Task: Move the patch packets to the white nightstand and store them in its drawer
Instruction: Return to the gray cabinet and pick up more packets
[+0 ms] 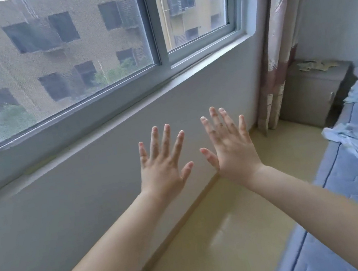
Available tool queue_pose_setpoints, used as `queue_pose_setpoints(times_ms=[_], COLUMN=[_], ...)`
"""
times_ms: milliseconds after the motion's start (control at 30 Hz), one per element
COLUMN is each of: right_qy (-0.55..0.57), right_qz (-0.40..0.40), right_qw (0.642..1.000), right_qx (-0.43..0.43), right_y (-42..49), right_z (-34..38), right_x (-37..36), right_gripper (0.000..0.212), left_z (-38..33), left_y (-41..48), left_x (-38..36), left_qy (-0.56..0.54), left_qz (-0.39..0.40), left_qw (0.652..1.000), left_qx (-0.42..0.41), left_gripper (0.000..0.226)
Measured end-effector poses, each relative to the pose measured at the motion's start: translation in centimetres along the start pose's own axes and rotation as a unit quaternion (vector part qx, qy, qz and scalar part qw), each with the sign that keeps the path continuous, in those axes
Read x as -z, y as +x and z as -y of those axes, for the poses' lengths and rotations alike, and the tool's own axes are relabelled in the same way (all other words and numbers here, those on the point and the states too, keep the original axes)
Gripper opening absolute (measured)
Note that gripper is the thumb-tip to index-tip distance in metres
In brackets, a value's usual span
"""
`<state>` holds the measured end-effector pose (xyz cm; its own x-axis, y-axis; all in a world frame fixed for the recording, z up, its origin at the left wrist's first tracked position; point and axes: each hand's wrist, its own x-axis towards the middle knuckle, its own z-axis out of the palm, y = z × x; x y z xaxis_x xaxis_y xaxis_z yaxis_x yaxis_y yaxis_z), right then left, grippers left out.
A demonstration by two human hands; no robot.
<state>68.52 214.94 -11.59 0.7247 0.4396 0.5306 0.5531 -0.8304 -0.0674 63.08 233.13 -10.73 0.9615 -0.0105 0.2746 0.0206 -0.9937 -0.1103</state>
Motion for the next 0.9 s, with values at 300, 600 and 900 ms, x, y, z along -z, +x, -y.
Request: queue_pose_setpoints(times_ms=[300,600,900], right_qy=[-0.081,-0.152,-0.192], right_qz=[0.001,0.008,0.021], right_qw=[0.990,0.964,0.910], right_qx=[-0.111,-0.218,-0.366], right_y=[13.9,27.4,34.9], right_z=[-11.2,-25.7,-44.8], right_x=[-8.5,-16.2,-18.6], right_gripper=[0.065,0.066,0.066], left_z=[0.5,-4.8,-19.3], left_y=[23.0,47.6,68.7], left_x=[-5.6,-13.8,-18.9], left_qy=[-0.022,-0.066,-0.109], left_qz=[-0.021,-0.048,-0.019], left_qw=[0.991,0.966,0.928], left_qx=[-0.127,-0.245,-0.355], left_gripper=[0.072,0.071,0.070])
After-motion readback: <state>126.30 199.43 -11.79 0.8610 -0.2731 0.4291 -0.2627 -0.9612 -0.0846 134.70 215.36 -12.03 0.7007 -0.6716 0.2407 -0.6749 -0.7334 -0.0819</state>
